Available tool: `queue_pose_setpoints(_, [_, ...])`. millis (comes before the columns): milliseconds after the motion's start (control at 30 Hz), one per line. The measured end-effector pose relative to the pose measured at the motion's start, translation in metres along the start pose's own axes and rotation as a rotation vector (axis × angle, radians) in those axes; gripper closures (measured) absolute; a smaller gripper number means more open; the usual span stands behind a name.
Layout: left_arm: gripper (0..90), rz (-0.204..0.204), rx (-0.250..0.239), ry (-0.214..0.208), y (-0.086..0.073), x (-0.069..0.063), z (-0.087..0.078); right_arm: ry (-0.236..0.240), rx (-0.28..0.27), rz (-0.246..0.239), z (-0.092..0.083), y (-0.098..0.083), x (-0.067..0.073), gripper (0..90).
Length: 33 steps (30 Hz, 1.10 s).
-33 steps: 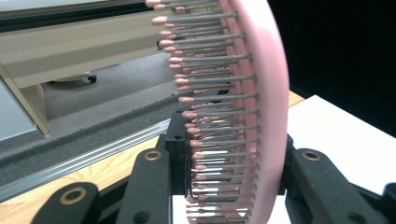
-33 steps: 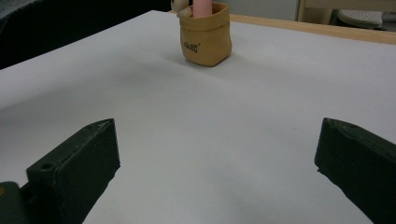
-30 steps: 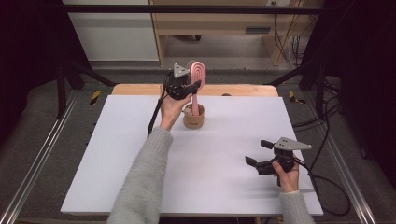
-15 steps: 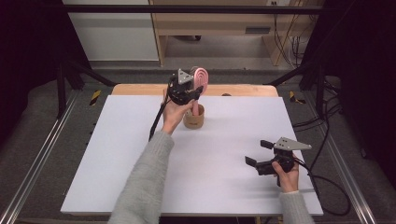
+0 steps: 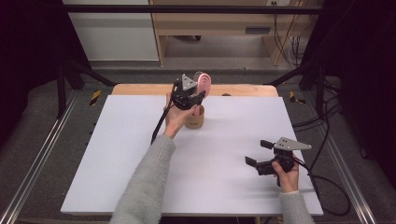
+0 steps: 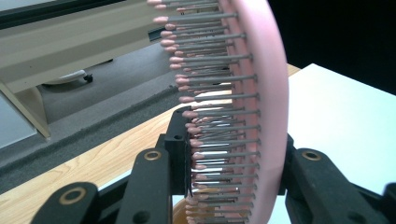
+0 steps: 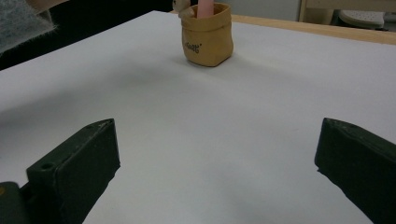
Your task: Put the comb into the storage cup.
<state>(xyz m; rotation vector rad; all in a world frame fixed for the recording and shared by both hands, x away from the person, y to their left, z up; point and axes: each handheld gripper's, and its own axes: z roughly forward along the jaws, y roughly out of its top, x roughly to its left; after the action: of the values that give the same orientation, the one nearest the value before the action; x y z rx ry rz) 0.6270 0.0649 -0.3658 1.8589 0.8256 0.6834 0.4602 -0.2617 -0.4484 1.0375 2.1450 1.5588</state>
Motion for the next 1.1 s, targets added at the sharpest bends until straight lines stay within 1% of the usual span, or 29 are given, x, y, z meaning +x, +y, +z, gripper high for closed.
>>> queue_pose_setpoints(133, [62.6, -0.003, -0.002, 0.000, -0.002, 0.000, 0.000, 0.001, -0.001, 0.000, 0.000, 0.000, 0.000, 0.3])
queue_pose_setpoints(367, [62.5, -0.027, 0.006, 0.003, -0.004, 0.004, 0.002, 0.000, 0.000, -0.001, 0.000, 0.000, 0.000, 0.4])
queue_pose_setpoints(433, [62.5, -0.043, 0.003, 0.006, -0.005, 0.006, 0.002, 0.000, 0.000, 0.001, 0.000, 0.000, 0.000, 0.3])
queue_pose_setpoints(500, [62.3, -0.047, 0.004, 0.010, -0.005, 0.007, 0.001, 0.001, -0.002, 0.001, 0.000, 0.000, 0.000, 0.3])
queue_pose_setpoints(800, [61.7, -0.091, -0.003, 0.021, -0.008, 0.019, -0.001, 0.001, -0.002, 0.002, 0.000, 0.000, 0.000, 0.3])
queue_pose_setpoints(967, [61.3, -0.125, -0.012, 0.027, -0.011, 0.027, -0.003, 0.002, -0.003, -0.001, 0.000, 0.000, 0.000, 0.3])
queue_pose_setpoints(1100, [61.1, -0.148, -0.016, 0.025, -0.013, 0.031, -0.004, 0.001, -0.001, -0.003, 0.000, 0.000, 0.000, 0.3])
